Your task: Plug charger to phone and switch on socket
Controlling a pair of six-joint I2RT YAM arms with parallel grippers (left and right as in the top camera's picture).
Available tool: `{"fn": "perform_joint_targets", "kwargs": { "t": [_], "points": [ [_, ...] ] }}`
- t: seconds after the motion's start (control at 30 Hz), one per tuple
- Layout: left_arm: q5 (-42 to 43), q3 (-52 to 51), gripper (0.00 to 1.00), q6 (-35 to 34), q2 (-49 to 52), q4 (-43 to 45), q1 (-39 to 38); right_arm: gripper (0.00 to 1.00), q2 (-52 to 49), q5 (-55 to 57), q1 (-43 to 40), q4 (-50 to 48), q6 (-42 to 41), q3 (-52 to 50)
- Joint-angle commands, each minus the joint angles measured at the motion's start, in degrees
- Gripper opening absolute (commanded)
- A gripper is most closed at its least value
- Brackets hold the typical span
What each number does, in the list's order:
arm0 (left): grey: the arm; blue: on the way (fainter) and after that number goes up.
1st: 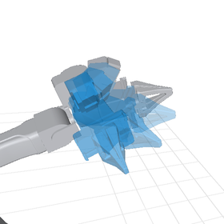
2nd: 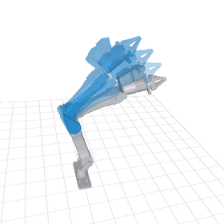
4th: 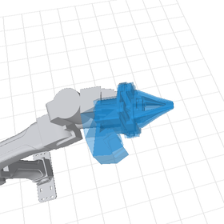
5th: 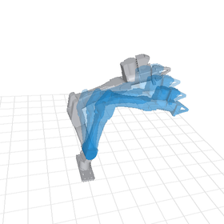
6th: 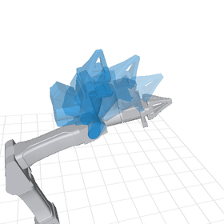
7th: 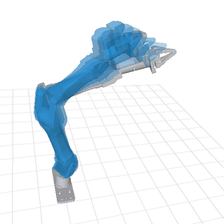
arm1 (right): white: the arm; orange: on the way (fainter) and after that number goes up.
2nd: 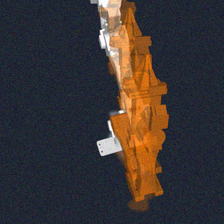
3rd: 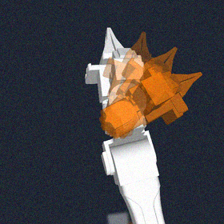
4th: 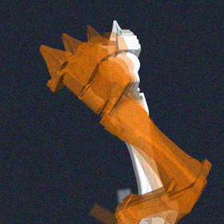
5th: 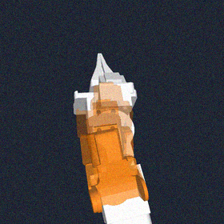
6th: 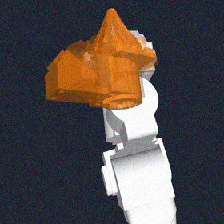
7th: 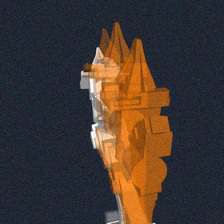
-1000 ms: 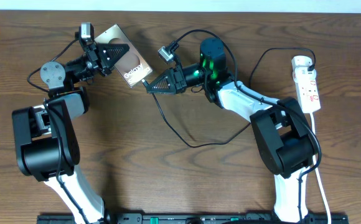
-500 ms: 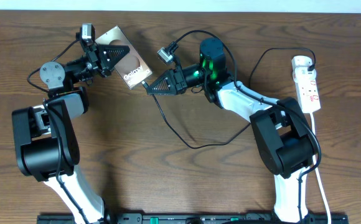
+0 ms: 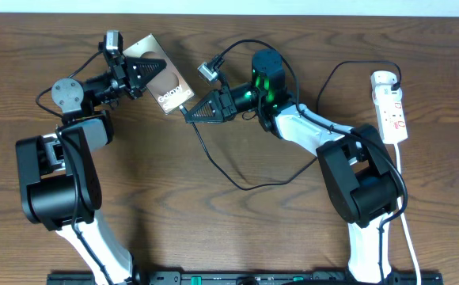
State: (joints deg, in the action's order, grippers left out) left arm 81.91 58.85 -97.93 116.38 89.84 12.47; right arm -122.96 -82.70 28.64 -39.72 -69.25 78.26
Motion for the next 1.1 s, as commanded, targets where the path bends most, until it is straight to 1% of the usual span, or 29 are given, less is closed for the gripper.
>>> {"fn": "perform_joint_targets", "kwargs": {
  "t": [0.0, 0.13, 0.8, 1.07],
  "points": [
    [2.34, 0.79, 0.07, -0.79, -1.07, 1.09, -1.53, 0.01, -0.07, 4.57, 0.28, -0.35, 1.16, 0.74],
    [3.56, 0.79, 0.07, -0.96, -1.07, 1.09, -1.53, 0.01, -0.07, 4.57, 0.28, -0.35, 1.18, 0.74],
    [3.56, 0.81, 0.07, -2.27, -1.07, 0.48, 0.87, 0.01, -0.07, 2.45, 0.31, -0.26, 2.10, 0.74],
    [2.93, 0.81, 0.07, -2.43, -1.07, 0.52, 0.87, 0.01, -0.07, 2.14, 0.55, 3.17, 3.10, 0.74]
  ]
}}
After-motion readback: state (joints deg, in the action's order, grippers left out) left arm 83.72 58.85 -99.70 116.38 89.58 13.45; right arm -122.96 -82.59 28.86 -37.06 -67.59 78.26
